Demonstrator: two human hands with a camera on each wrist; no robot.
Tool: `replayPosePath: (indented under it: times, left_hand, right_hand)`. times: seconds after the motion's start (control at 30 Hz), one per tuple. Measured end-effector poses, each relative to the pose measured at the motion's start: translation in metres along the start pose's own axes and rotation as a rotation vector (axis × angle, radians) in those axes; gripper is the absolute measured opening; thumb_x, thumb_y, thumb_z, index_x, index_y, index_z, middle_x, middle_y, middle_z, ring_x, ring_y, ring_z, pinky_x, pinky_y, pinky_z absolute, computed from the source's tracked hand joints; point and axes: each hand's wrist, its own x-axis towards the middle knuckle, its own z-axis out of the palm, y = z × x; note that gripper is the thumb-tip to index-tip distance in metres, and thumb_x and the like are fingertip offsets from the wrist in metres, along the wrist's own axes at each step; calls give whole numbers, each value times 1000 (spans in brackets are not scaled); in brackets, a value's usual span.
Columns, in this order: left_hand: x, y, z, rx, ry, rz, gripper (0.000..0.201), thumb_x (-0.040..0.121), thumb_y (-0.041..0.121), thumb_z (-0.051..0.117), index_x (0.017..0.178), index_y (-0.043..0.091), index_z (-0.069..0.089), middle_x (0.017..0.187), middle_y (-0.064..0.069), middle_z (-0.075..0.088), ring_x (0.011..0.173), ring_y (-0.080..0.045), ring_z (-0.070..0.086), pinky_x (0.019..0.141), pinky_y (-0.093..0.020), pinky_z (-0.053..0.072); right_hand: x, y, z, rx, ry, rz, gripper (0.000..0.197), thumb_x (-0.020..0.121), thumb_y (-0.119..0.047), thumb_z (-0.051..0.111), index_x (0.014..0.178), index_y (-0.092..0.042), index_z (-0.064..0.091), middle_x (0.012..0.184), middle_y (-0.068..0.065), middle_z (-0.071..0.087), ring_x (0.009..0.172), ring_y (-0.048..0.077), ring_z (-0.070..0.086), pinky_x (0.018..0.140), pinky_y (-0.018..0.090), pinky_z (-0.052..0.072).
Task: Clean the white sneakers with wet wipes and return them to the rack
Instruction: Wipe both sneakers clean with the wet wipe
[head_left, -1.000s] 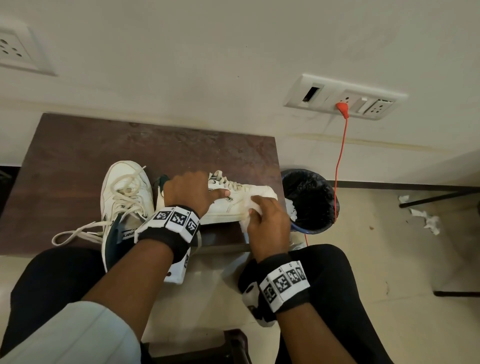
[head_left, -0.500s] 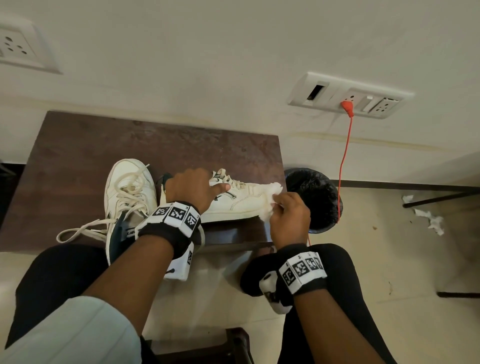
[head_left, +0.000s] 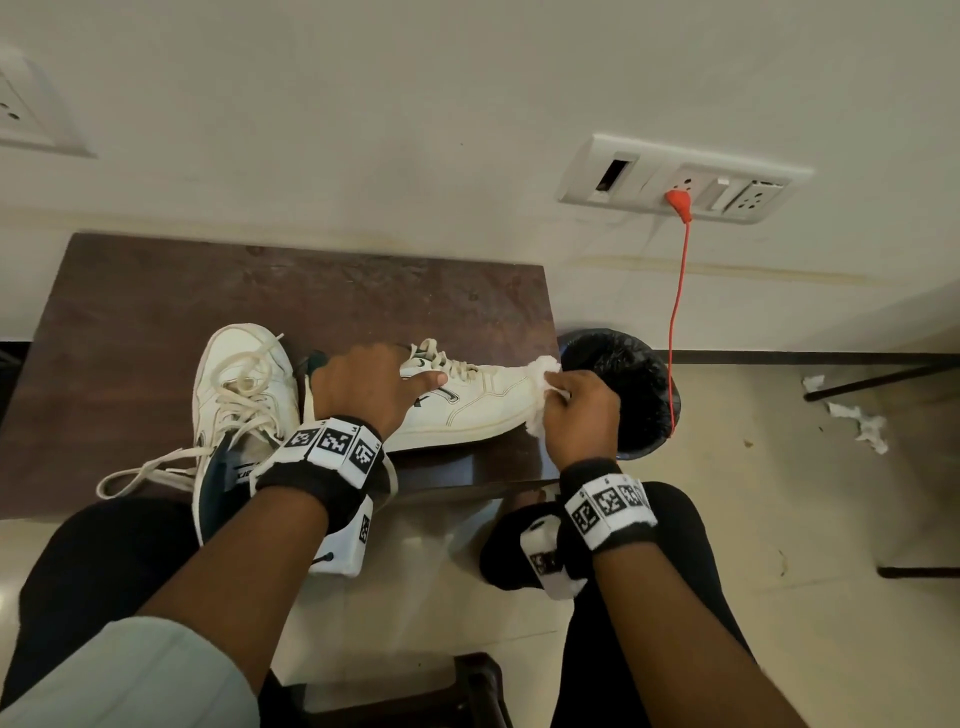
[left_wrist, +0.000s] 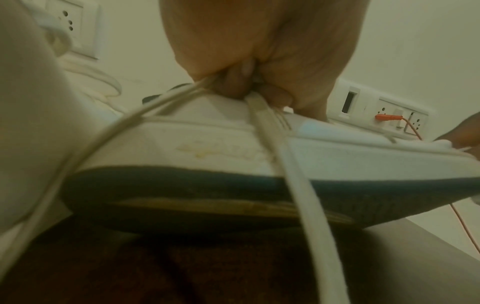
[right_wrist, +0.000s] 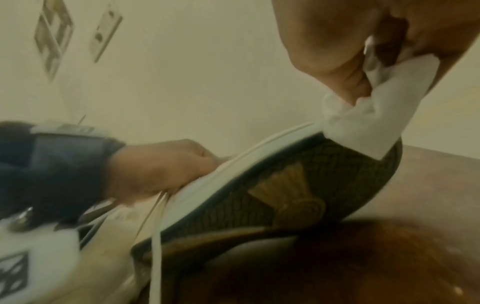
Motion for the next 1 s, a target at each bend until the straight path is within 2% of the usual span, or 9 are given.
replayPosePath:
  times: [0.17, 0.27, 0.33, 0.43, 0.5, 0.63, 0.7, 0.83, 1.0]
  left_hand:
    - [6, 1, 0, -12, -21, -50, 61, 74, 79, 45, 84, 22, 66, 83, -4, 69, 80, -30, 63, 65, -32, 44]
    - [10, 1, 3, -25, -17, -60, 61, 73, 79, 48, 85, 22, 66, 83, -4, 69, 79, -29, 63, 66, -32, 46]
    - [10, 0, 5, -30, -11, -62, 62, 71, 81, 47, 82, 22, 66, 80, -3, 68, 77, -28, 63, 68, -33, 49]
    - [8, -2, 5, -41, -3, -52, 63, 70, 82, 45, 82, 24, 66, 78, -2, 68, 76, -27, 64, 68, -35, 51]
    - [7, -4, 5, -72, -1, -32, 62, 70, 82, 44, 84, 25, 66, 80, 0, 69, 78, -27, 64, 69, -35, 51]
    - [3, -4, 3, -100, -26, -14, 60, 72, 79, 47, 92, 27, 68, 88, -1, 71, 84, -28, 65, 71, -35, 51]
    - [4, -1, -3, -101, -83, -20, 59, 74, 77, 49, 97, 27, 69, 95, -3, 71, 89, -28, 65, 75, -36, 51]
    - [17, 1, -15, -90, -260, -28, 57, 76, 72, 54, 83, 17, 65, 89, -7, 68, 82, -27, 62, 74, -34, 50]
    - [29, 3, -22, -275, -387, -105, 41, 87, 45, 60, 88, 4, 66, 87, -13, 64, 80, -29, 58, 68, -29, 40]
  right_hand:
    - [21, -7, -7, 15, -129, 90, 27, 87, 0, 55, 111, -3, 67, 116, 14, 66, 106, 25, 61, 92, 23, 42]
    - [1, -21, -2, -41, -132, -83, 26, 85, 0, 57, 107, -6, 70, 113, 11, 66, 105, 24, 60, 96, 29, 44]
    - [-17, -34, 9, -88, -169, -247, 25, 83, 0, 58, 104, -7, 71, 109, 9, 66, 102, 22, 60, 92, 25, 41]
    - [-24, -39, 18, -164, -192, -322, 25, 84, -1, 58, 105, -7, 71, 107, 9, 66, 100, 23, 58, 89, 29, 43]
    - [-12, -32, 16, -204, -150, -276, 27, 82, 1, 57, 103, -7, 71, 109, 10, 64, 102, 25, 58, 90, 31, 45]
    - [24, -20, -3, -190, -176, 24, 31, 84, 3, 51, 108, -3, 68, 115, 16, 64, 106, 31, 59, 92, 31, 44]
    - [26, -27, -4, -190, -203, 26, 31, 84, 2, 52, 109, -5, 69, 116, 16, 64, 107, 30, 59, 94, 31, 44]
    - [-8, -64, 15, -203, -262, -147, 31, 85, 1, 53, 109, -10, 69, 118, 9, 62, 108, 24, 56, 94, 26, 38]
    - [-50, -86, 32, -162, -327, -415, 27, 80, 4, 57, 103, -4, 69, 101, 15, 65, 93, 31, 59, 82, 33, 45]
